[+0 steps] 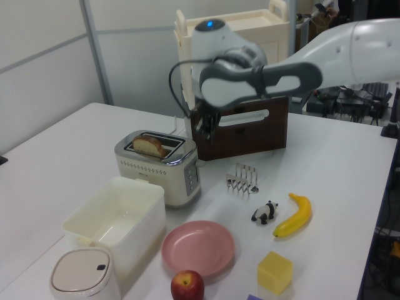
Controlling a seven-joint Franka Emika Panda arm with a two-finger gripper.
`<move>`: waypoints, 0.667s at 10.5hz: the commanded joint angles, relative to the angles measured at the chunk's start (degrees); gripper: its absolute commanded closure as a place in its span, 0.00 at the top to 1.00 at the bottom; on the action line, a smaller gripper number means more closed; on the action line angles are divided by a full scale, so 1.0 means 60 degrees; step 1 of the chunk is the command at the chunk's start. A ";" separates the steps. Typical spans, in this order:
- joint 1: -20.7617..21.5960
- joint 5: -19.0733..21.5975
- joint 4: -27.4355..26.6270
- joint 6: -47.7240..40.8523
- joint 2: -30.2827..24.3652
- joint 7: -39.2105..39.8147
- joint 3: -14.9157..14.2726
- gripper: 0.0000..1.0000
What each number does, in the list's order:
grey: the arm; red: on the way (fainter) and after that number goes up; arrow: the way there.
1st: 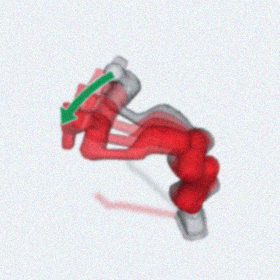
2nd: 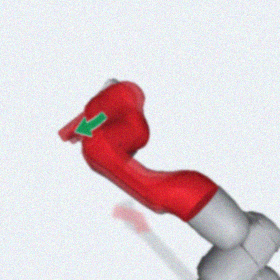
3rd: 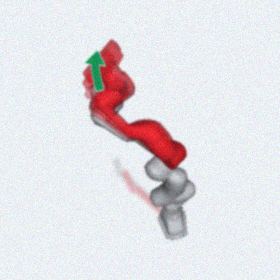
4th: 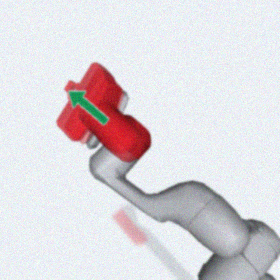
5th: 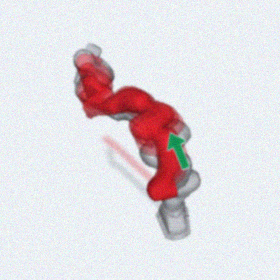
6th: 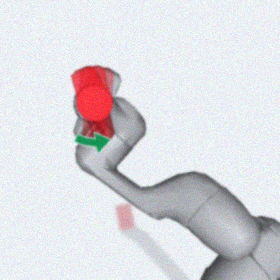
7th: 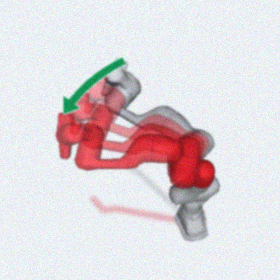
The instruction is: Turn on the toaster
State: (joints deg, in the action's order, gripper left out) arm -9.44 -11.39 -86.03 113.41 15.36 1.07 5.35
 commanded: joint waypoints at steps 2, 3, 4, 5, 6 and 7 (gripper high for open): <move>-0.0008 0.1204 -0.0018 -0.1963 -0.1883 -0.0002 0.0119 0.00; -0.0052 0.1892 0.0201 -0.2141 -0.2147 -0.0133 0.0090 0.17; -0.0052 0.2276 0.0275 -0.2433 -0.2236 -0.0483 0.0060 0.99; -0.0038 0.2280 0.0305 -0.2624 -0.2266 -0.0660 0.0104 1.00; -0.0052 0.2280 0.0291 -0.2771 -0.2354 -0.0676 0.0090 1.00; -0.0067 0.2323 0.0291 -0.2787 -0.2384 -0.0633 -0.0027 1.00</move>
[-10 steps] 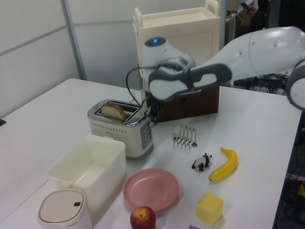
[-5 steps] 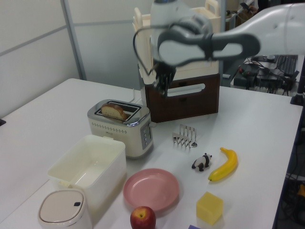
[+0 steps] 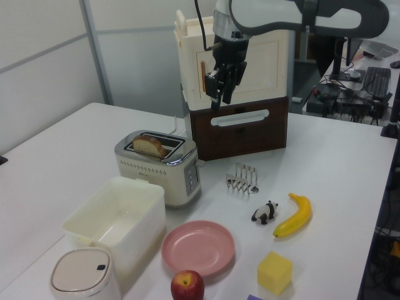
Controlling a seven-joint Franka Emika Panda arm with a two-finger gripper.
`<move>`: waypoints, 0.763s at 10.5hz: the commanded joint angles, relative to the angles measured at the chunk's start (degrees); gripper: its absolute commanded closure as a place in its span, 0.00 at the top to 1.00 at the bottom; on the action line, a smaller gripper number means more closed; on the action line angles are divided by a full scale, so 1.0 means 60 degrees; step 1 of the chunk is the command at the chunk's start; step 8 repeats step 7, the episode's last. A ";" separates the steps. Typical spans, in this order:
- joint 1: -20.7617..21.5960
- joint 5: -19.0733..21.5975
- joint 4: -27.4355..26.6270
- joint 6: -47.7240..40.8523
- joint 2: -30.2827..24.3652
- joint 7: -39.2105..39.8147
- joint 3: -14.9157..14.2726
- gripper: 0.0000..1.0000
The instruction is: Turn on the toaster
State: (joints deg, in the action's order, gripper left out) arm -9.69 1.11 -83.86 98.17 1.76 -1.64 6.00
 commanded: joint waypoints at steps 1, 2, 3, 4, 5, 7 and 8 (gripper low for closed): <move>-0.0157 0.0240 -0.0057 -0.0262 -0.0132 -0.0137 -0.0193 1.00; -0.0216 0.0240 -0.0071 -0.0320 -0.0132 -0.0122 -0.0194 1.00; -0.0202 0.0211 -0.0071 -0.0553 -0.0132 -0.0122 -0.0179 1.00; -0.0202 0.0197 -0.0086 -0.0599 -0.0132 -0.0108 -0.0179 1.00; -0.0202 0.0196 -0.0086 -0.0643 -0.0132 -0.0107 -0.0194 1.00; -0.0202 0.0196 -0.0130 -0.0672 -0.0103 -0.0107 -0.0194 1.00; -0.0202 0.0196 -0.0130 -0.0672 -0.0103 -0.0107 -0.0194 1.00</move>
